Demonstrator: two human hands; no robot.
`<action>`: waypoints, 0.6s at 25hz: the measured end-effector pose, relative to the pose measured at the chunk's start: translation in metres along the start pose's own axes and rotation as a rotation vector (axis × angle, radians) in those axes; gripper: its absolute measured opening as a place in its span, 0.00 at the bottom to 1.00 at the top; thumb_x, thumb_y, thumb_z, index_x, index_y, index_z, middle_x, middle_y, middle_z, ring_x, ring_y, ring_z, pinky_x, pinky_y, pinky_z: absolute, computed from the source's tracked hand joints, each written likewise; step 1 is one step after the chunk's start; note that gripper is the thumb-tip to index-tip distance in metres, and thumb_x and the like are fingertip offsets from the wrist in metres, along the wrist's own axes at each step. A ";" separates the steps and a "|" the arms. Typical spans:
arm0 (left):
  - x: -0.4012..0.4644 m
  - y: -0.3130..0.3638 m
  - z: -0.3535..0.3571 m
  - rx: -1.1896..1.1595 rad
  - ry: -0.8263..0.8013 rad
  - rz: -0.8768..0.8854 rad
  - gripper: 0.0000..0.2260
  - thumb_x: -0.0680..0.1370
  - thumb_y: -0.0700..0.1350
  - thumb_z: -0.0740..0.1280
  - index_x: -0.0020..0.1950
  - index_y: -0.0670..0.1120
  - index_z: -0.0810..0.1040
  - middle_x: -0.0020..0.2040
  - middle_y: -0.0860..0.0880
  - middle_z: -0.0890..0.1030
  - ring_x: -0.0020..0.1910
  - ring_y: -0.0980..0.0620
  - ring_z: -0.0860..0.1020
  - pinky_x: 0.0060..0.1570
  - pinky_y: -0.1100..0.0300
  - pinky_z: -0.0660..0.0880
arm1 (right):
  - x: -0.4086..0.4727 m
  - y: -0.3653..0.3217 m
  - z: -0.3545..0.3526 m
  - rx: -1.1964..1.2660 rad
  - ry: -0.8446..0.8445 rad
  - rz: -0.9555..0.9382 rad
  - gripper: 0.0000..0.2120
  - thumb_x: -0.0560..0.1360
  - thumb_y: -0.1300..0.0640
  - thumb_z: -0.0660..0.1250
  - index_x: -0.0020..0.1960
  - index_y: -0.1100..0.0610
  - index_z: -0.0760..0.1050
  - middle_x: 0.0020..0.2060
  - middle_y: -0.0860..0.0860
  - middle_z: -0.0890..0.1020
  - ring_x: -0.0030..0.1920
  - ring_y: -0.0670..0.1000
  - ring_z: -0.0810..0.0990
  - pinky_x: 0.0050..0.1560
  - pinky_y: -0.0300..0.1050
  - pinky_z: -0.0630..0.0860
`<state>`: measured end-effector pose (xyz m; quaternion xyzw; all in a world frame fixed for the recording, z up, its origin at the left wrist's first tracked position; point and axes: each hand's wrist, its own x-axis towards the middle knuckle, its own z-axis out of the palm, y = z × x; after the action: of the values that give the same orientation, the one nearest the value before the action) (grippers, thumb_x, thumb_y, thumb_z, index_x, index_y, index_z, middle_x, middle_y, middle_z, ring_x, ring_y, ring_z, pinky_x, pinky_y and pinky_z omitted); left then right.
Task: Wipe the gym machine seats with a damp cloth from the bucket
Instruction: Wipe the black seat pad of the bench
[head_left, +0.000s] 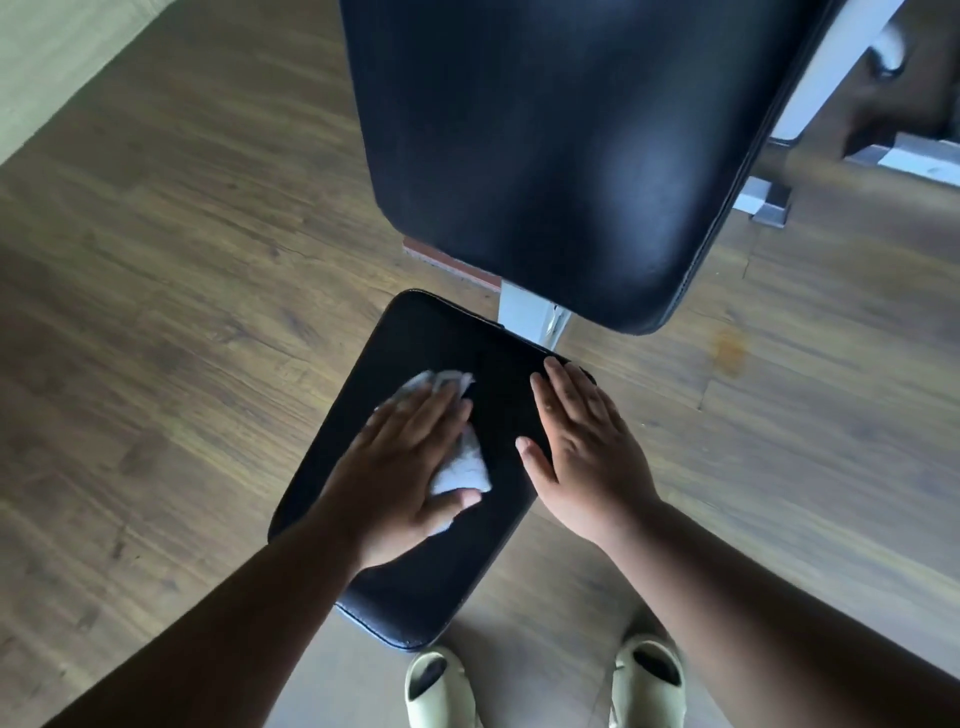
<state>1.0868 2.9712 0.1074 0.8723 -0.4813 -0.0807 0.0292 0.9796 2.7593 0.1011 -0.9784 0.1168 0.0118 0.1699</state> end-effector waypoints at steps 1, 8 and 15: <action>-0.001 -0.012 -0.003 -0.011 0.004 -0.015 0.38 0.77 0.69 0.53 0.81 0.50 0.53 0.82 0.52 0.47 0.80 0.50 0.48 0.76 0.45 0.55 | 0.000 0.000 -0.001 0.003 0.005 0.009 0.32 0.80 0.44 0.55 0.78 0.61 0.59 0.79 0.58 0.57 0.79 0.57 0.55 0.78 0.51 0.51; 0.120 -0.028 -0.033 -0.110 -0.028 -0.264 0.37 0.78 0.64 0.59 0.81 0.49 0.51 0.82 0.51 0.48 0.80 0.47 0.47 0.77 0.45 0.48 | 0.002 -0.002 -0.004 0.038 -0.006 0.025 0.31 0.80 0.46 0.59 0.78 0.61 0.60 0.78 0.58 0.58 0.78 0.56 0.56 0.78 0.50 0.51; 0.033 -0.029 -0.009 0.012 -0.031 0.066 0.37 0.78 0.67 0.55 0.81 0.49 0.53 0.82 0.51 0.48 0.80 0.51 0.46 0.75 0.46 0.55 | 0.005 0.014 -0.010 0.108 -0.063 -0.037 0.33 0.79 0.43 0.58 0.79 0.57 0.56 0.80 0.52 0.54 0.79 0.51 0.50 0.77 0.43 0.47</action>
<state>1.1298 2.9580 0.1088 0.8548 -0.5107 -0.0902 0.0193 0.9813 2.7417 0.1057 -0.9691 0.0936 0.0329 0.2260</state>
